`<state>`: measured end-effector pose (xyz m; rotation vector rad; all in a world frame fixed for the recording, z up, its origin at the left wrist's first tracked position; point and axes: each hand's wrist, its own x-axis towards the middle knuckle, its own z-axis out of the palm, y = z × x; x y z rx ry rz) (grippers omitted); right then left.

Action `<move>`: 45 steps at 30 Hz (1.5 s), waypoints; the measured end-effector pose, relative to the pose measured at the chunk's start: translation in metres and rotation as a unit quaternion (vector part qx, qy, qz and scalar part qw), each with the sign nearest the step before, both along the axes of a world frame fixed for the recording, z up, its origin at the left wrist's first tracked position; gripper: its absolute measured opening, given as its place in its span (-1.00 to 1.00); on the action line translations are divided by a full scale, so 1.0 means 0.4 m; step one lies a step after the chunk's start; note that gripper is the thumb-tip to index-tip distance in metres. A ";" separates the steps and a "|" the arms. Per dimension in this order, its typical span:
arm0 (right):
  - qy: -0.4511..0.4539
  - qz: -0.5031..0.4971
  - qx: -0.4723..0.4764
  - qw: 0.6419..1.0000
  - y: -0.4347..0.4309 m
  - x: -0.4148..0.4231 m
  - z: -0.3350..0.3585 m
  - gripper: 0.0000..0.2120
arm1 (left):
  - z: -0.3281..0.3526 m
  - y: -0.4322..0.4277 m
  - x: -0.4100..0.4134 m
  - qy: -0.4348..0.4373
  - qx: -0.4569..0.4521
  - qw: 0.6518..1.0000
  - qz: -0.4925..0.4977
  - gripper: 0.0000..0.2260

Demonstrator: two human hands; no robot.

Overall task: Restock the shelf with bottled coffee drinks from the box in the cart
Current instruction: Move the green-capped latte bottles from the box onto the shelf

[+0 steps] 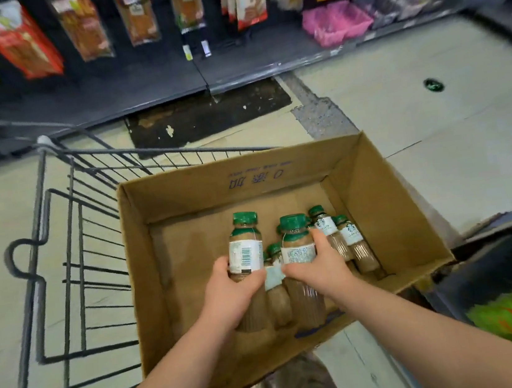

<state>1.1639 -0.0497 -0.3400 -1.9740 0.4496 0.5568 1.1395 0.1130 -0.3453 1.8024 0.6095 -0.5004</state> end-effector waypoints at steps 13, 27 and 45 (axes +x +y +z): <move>-0.083 -0.191 0.022 0.978 -0.172 -0.194 0.149 -0.27 | 0.131 -0.193 -0.054 -0.087 -0.034 0.982 -0.164 -0.54; -0.142 -0.389 0.005 0.910 -0.378 -0.762 0.235 -0.37 | 0.206 -0.476 -0.458 -0.135 -0.078 0.918 -0.365 -0.63; -0.214 -0.666 -0.103 0.707 -0.419 -1.869 0.448 -0.43 | 0.380 -0.755 -1.425 -0.110 -0.210 0.742 -0.627 -0.58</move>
